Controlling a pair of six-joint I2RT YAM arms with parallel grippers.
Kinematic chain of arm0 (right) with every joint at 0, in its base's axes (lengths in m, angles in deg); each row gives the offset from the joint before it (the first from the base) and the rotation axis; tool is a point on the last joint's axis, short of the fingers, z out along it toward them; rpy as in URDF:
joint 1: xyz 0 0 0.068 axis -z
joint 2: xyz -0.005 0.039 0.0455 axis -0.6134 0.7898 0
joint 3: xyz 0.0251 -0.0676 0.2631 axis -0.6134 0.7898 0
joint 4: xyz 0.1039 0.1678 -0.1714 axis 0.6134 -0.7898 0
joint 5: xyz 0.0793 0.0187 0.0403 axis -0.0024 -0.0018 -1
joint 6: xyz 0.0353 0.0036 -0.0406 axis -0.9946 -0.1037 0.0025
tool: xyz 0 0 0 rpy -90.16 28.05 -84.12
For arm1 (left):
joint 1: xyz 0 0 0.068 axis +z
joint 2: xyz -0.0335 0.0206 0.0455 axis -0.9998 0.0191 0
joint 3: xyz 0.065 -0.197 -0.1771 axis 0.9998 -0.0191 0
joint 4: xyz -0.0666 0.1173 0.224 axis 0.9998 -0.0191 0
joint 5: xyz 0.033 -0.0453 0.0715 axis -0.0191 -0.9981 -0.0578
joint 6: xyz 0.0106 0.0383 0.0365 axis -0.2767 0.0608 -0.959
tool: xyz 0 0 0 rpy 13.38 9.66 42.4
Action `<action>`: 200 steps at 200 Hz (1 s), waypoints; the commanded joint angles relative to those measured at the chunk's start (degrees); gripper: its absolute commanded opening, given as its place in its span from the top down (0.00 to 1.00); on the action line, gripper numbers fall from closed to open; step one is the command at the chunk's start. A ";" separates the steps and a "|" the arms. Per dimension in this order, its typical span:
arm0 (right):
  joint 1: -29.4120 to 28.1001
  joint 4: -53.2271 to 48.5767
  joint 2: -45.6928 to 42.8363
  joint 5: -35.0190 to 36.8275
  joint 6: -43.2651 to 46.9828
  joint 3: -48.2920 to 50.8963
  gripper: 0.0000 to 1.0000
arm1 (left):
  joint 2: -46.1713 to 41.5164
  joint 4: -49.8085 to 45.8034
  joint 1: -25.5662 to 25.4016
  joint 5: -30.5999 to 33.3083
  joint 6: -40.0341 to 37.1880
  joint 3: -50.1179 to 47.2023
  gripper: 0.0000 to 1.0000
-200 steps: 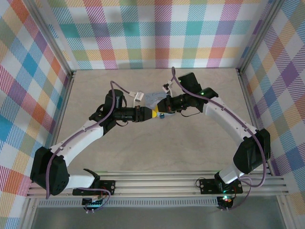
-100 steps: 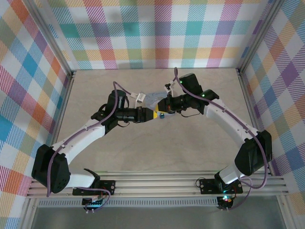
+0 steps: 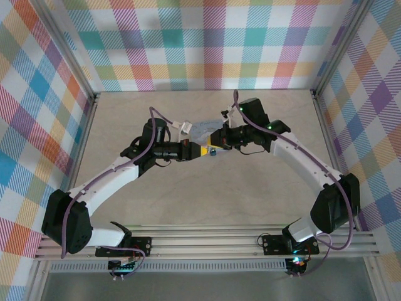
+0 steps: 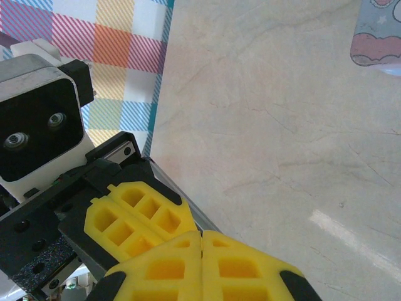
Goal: Unlock a padlock with a key
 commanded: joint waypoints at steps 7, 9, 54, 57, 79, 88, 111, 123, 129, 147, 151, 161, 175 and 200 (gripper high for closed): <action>-0.13 2.47 -2.61 -0.26 -1.54 0.79 0.83 | -0.40 0.22 -0.23 1.64 -0.24 0.68 1.00; -0.13 2.59 -2.66 -0.15 -1.64 0.81 0.81 | -0.39 0.24 -0.26 1.70 -0.25 0.60 1.00; 2.12 8.96 -6.03 -0.01 -8.48 4.37 0.60 | -0.94 0.65 -0.22 2.47 -0.54 0.12 1.00; 2.29 9.52 -6.28 -0.03 -9.01 4.72 0.60 | -0.96 0.70 -0.23 2.45 -0.60 0.06 1.00; 3.21 12.10 -7.16 -1.02 -11.53 6.42 0.65 | -1.45 1.38 -0.24 2.68 -0.59 -0.16 1.00; 3.26 11.98 -6.91 -1.79 -11.41 6.44 0.68 | -1.67 1.74 -0.24 2.40 -0.58 -0.24 1.00; 3.22 11.99 -6.03 -3.93 -11.03 6.84 0.73 | -2.00 3.02 -0.23 1.21 -0.47 -0.41 1.00; 3.17 12.46 -5.71 -5.07 -10.90 7.21 0.74 | -2.25 3.51 -0.24 0.78 -0.46 -0.49 1.00; 3.24 12.68 -5.55 -5.55 -10.83 7.32 0.74 | -2.47 3.74 -0.23 0.61 -0.38 -0.51 1.00; 3.26 12.70 -4.97 -6.75 -10.47 7.32 0.74 | -3.02 4.89 -0.24 0.42 0.08 -0.69 1.00; 3.22 12.69 -4.88 -7.00 -10.40 7.32 0.73 | -3.21 4.98 -0.24 0.41 0.20 -0.77 1.00; 3.22 12.68 -4.64 -7.40 -10.22 7.32 0.71 | -3.35 5.64 -0.24 0.11 0.48 -0.75 1.00; 3.21 12.66 -4.46 -7.41 -10.03 7.56 0.67 | -3.40 6.07 -0.23 -0.52 0.72 -0.61 1.00; 3.22 13.07 -3.93 -7.95 -9.95 7.67 0.66 | -3.31 5.83 -0.22 -1.41 0.77 -0.20 1.00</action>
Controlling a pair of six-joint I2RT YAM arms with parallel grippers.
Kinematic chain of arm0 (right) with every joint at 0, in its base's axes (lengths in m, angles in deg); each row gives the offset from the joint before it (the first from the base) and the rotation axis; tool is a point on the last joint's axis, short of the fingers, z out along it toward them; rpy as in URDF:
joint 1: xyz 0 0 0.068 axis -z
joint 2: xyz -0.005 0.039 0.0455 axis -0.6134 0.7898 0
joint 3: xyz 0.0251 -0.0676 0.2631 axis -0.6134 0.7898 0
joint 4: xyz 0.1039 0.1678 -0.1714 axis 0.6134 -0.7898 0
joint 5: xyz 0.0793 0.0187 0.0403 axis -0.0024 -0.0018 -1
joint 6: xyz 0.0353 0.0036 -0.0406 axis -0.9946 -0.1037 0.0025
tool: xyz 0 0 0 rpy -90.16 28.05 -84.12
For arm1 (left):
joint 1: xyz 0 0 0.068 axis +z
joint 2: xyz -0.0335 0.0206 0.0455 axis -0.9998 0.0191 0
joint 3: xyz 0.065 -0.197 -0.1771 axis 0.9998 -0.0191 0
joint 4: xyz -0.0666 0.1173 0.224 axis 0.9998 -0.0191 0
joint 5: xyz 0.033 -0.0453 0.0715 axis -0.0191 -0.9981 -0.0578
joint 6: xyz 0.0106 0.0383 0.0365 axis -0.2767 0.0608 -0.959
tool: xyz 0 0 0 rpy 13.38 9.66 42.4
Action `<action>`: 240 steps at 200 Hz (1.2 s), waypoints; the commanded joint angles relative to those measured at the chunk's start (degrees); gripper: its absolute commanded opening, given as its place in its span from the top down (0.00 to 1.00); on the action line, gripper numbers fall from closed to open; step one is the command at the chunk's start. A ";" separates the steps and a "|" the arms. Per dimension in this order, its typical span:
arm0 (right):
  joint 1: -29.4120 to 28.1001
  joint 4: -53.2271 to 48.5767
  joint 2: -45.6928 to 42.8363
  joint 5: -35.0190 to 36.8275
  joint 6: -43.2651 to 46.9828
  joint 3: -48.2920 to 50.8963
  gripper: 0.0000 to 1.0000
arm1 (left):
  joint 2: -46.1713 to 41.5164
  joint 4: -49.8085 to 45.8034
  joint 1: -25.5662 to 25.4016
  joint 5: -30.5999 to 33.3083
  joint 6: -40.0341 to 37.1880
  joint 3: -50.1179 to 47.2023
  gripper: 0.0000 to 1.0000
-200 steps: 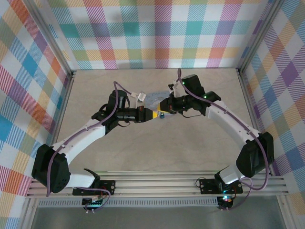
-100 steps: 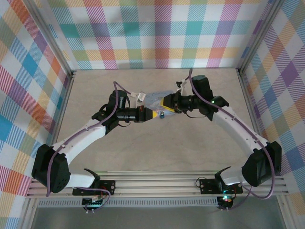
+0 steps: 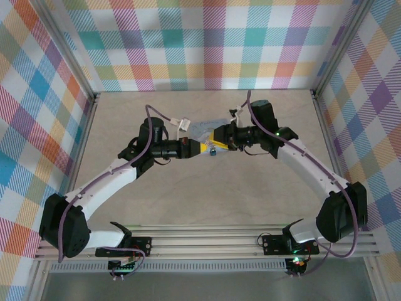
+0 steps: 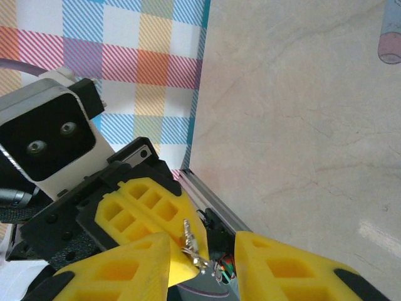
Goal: Unlock a padlock with a key
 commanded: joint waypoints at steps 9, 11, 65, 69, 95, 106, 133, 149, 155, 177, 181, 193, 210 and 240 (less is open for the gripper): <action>-0.11 2.13 0.91 -2.33 0.36 0.48 0.65 | -1.21 2.05 -0.15 -2.52 0.51 0.14 1.00; -0.11 2.18 0.94 -2.41 0.34 0.44 0.65 | -1.14 2.09 -0.11 -2.56 0.53 0.13 1.00; -0.11 2.26 2.40 -3.65 0.95 -0.22 0.71 | -1.00 1.72 -0.15 -2.86 0.54 0.89 1.00; -0.09 2.26 2.48 -3.70 0.96 -0.18 0.71 | -0.98 1.67 -0.10 -2.80 0.52 0.94 1.00; -0.11 2.29 2.69 -4.36 1.15 -0.13 0.82 | -0.76 1.52 -0.14 -2.49 0.64 1.25 1.00; -0.10 2.44 2.69 -4.63 1.24 -0.09 0.87 | -0.70 1.56 -0.15 -2.20 0.68 1.25 1.00; -0.11 2.91 2.67 -5.42 0.91 -0.13 0.92 | -0.48 1.95 -0.15 -1.44 1.22 1.24 1.00; -0.10 3.32 2.59 -5.89 0.65 -0.04 0.90 | -0.29 2.40 -0.17 -1.14 1.79 1.09 1.00; -0.06 3.39 2.59 -5.99 0.54 0.04 0.88 | -0.29 2.70 -0.22 -1.09 2.02 0.99 1.00; -0.11 3.80 2.46 -6.56 0.19 0.37 0.88 | -0.18 3.25 -0.15 -0.82 2.58 0.83 1.00; -0.11 3.80 2.41 -6.63 0.19 0.39 0.88 | -0.21 3.34 -0.22 -0.82 2.62 0.83 1.00; -0.11 4.08 2.33 -6.81 -0.06 0.57 0.90 | -0.04 3.34 -0.20 -0.57 2.66 0.89 1.00; -0.10 4.39 2.33 -7.09 -0.25 0.75 0.97 | 0.00 3.34 -0.17 -0.37 2.75 0.89 1.00; -0.11 5.06 2.43 -7.57 -0.39 0.40 1.00 | 0.06 3.32 -0.16 0.06 3.07 0.81 1.00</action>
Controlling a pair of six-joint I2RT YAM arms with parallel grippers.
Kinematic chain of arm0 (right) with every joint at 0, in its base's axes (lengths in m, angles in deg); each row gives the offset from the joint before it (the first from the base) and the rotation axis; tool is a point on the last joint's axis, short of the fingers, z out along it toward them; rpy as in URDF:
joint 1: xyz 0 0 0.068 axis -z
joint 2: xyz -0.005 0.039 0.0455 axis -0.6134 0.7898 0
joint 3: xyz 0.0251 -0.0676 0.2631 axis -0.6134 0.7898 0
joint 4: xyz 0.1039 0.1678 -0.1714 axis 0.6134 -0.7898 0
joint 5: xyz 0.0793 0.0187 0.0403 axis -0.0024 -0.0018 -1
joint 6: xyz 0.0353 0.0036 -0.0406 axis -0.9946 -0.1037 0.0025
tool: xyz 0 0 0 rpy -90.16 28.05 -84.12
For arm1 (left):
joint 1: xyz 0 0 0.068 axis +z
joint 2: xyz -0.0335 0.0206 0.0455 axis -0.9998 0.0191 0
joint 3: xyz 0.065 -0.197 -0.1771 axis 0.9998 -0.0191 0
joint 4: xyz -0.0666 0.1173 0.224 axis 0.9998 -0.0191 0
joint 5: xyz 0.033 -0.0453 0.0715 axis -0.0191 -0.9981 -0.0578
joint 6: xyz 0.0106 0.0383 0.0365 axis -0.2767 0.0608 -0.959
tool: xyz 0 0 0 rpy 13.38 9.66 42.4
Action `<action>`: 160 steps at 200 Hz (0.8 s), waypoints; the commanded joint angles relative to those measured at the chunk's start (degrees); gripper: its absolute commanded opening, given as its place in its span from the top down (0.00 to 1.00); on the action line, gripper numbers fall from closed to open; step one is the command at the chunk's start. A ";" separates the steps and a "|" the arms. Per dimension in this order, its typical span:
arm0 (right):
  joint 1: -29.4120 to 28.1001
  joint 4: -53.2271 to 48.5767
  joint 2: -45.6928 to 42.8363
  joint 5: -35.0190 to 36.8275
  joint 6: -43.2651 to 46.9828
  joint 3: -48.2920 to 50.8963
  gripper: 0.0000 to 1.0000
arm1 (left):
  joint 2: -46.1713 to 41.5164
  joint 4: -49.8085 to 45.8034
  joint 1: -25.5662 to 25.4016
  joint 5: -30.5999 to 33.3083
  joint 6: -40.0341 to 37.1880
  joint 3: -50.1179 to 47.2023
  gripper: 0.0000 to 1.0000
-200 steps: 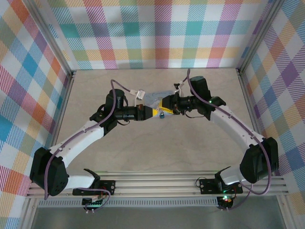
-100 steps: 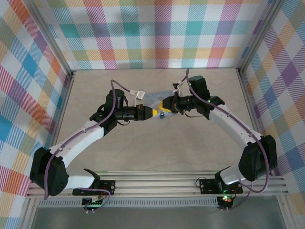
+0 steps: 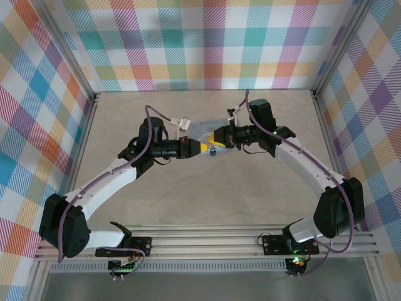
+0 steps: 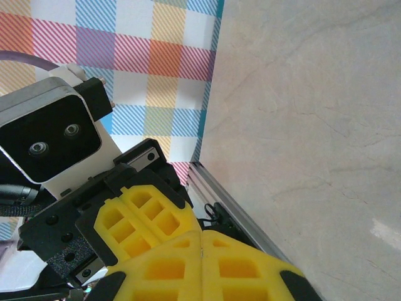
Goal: Unlock a padlock with a key
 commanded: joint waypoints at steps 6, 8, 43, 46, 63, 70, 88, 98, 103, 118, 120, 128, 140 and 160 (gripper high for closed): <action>-0.28 1.65 0.41 -3.60 -0.05 0.22 1.00 | -0.02 2.39 -0.21 1.42 0.26 0.81 1.00; -0.28 1.57 0.37 -3.53 0.05 0.19 1.00 | 0.04 2.38 -0.23 1.43 0.26 0.85 1.00; -0.28 -1.70 -0.41 -0.90 2.98 -1.36 1.00 | -0.50 1.22 -0.17 2.46 0.03 0.63 1.00; -0.22 -2.41 -0.59 -0.46 3.52 -1.60 1.00 | -0.53 0.99 -0.16 2.74 0.02 0.63 1.00; -0.24 -6.92 -1.21 3.18 7.34 -3.50 1.00 | -1.12 -0.90 -0.08 4.47 -0.57 0.55 0.86; -0.28 -9.46 -1.39 4.88 9.50 -4.61 1.00 | -1.38 -1.78 -0.15 5.47 -0.85 0.50 0.79; -0.24 -16.37 -1.31 9.04 14.86 -7.76 1.00 | -2.08 -3.94 0.00 7.62 -1.43 0.32 0.64; -0.28 -18.71 -1.16 10.26 17.00 -9.03 1.00 | -2.37 -4.98 0.28 8.81 -1.48 0.17 0.62; -0.24 -19.67 -1.05 10.72 17.78 -9.57 1.00 | -2.49 -5.16 0.42 9.12 -1.33 0.09 0.60; -0.24 -20.94 -0.79 11.25 19.15 -10.45 1.00 | -2.65 -5.05 0.79 9.26 -1.20 -0.22 0.57; -0.23 -20.97 -0.81 11.19 19.26 -10.52 1.00 | -2.60 -5.06 0.88 9.26 -1.16 -0.24 0.57; -0.28 -20.80 -0.78 11.10 19.48 -10.55 1.00 | -2.65 -5.05 0.97 9.46 -1.23 -0.33 0.56; -0.45 -21.01 -0.95 11.96 20.57 -10.80 1.00 | -2.88 -4.76 1.22 9.52 -1.17 -0.46 0.55; -0.96 -20.95 -1.83 13.49 24.43 -11.16 1.00 | -3.46 -3.10 1.52 8.85 -0.51 -0.82 0.55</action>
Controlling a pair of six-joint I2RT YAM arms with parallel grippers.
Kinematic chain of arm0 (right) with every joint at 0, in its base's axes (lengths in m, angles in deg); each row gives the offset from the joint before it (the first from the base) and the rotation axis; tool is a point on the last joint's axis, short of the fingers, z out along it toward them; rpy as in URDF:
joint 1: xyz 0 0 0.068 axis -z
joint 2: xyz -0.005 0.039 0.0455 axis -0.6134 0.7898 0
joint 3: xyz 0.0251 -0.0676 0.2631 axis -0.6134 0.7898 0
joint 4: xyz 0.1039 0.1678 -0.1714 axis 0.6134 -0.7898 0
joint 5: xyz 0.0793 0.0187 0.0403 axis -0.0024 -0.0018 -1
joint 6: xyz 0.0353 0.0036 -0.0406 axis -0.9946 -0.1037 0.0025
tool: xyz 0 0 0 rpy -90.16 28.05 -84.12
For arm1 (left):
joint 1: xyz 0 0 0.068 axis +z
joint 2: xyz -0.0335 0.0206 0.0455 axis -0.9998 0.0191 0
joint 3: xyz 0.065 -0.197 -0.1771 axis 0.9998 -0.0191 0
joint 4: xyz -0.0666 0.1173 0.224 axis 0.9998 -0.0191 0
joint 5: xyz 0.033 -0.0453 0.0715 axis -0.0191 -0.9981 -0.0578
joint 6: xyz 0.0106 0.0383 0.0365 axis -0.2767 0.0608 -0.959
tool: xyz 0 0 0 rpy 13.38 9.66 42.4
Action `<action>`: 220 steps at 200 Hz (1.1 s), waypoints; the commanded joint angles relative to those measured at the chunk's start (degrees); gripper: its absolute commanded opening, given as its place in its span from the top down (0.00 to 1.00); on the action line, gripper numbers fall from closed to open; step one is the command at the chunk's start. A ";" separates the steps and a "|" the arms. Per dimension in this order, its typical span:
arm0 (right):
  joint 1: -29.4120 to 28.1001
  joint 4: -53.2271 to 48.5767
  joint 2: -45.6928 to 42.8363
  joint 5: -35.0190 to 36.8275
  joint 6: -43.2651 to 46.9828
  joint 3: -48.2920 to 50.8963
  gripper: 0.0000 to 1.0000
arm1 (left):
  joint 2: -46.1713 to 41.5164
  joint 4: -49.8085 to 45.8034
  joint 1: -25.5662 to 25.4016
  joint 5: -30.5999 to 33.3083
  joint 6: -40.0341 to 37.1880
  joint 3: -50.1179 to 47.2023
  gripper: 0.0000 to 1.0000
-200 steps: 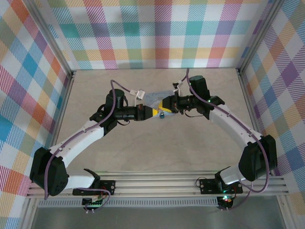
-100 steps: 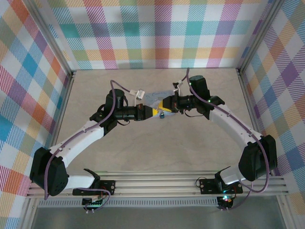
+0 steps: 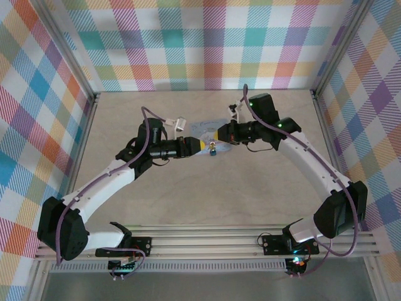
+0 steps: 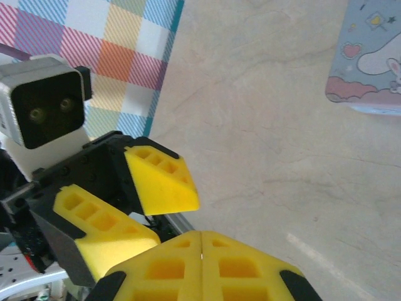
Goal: Unlock a padlock with a key
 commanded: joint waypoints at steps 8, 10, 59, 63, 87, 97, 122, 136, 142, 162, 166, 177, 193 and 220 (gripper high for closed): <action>-1.41 -2.04 -2.56 3.25 9.16 -1.89 1.00 | -2.22 2.06 1.03 0.05 0.06 -0.77 0.55; -1.52 -1.88 -2.77 3.44 9.94 -1.96 1.00 | -2.29 2.30 1.04 -0.03 0.19 -0.74 0.55; -2.90 10.29 -9.92 1.34 22.91 1.61 1.00 | -3.86 8.06 1.04 -1.81 1.58 0.50 0.52; -2.94 10.98 -10.21 1.43 23.38 1.85 1.00 | -3.84 8.07 1.04 -1.81 1.52 0.85 0.52; -2.93 11.49 -9.11 1.17 23.83 0.73 1.00 | -2.59 6.63 0.95 -2.48 1.07 3.38 0.54; -2.96 11.83 -8.37 0.68 23.26 0.39 1.00 | -2.11 5.55 0.79 -2.69 0.47 4.37 0.54; -2.96 13.37 -7.43 0.86 21.76 0.48 1.00 | -2.06 5.20 0.52 -2.52 0.52 5.32 0.54; -2.96 13.37 -7.03 1.44 21.13 0.31 1.00 | -2.31 5.30 0.36 -2.27 0.31 5.58 0.54; -2.96 13.33 -6.79 1.60 20.69 0.15 1.00 | -2.42 5.33 0.25 -2.25 -0.06 5.60 0.54; -2.96 13.92 -6.00 0.74 18.51 0.02 1.00 | -3.38 5.81 0.07 -2.13 -0.93 5.05 0.55; -2.96 14.28 -5.95 0.47 17.76 0.19 1.00 | -3.48 6.09 0.07 -2.21 -0.78 4.84 0.55; -2.88 15.86 -5.73 0.06 15.31 0.79 1.00 | -3.84 7.85 0.07 -2.34 0.44 4.19 0.56; -2.62 18.98 -5.55 -0.33 10.62 2.09 1.00 | -3.42 13.65 0.27 -3.75 5.62 2.67 0.58; -2.26 24.50 -5.42 -0.79 3.14 4.72 1.00 | -1.51 26.90 0.34 -4.37 16.28 -0.29 0.62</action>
